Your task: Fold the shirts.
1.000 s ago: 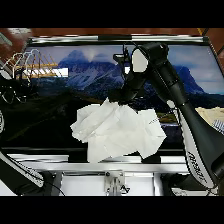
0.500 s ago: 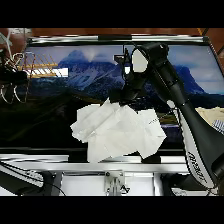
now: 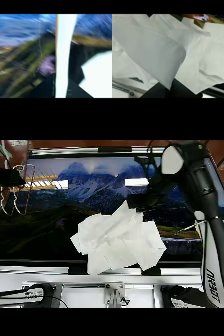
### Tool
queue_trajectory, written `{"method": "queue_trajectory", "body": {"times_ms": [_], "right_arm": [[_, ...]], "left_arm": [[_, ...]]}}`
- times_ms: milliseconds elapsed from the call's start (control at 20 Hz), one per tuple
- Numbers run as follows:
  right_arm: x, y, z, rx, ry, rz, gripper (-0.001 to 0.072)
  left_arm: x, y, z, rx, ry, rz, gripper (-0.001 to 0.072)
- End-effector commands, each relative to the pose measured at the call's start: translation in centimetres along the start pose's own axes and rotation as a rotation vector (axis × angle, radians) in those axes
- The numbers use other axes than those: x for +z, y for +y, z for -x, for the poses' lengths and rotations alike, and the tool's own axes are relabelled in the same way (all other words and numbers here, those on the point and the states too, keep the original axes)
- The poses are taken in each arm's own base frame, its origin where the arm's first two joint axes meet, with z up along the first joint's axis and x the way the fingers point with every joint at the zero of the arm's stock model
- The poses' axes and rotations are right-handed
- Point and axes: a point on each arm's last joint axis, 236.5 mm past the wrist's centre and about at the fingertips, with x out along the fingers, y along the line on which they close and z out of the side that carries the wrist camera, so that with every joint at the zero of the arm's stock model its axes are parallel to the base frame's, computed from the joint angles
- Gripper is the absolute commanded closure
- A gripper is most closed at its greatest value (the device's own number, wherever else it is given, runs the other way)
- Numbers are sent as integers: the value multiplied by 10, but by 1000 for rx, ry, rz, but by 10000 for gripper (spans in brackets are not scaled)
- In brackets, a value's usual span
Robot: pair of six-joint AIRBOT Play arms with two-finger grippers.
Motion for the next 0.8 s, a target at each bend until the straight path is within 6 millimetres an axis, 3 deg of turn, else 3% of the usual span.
{"method": "queue_trajectory", "body": {"times_ms": [0,100,350,550,750], "right_arm": [[0,-32,20,-19,-40,1,637],[0,-44,21,-31,-39,18,636],[8,-73,25,-126,-66,65,636],[9,-80,26,-158,-69,85,636],[17,-83,27,-169,-102,64,636]], "left_arm": [[-44,-83,26,-75,96,-118,667],[-72,-116,36,-57,124,-215,667],[-160,-162,53,8,205,-375,667],[-210,-146,66,113,261,-527,668],[-248,-160,55,58,309,-673,669]]}}
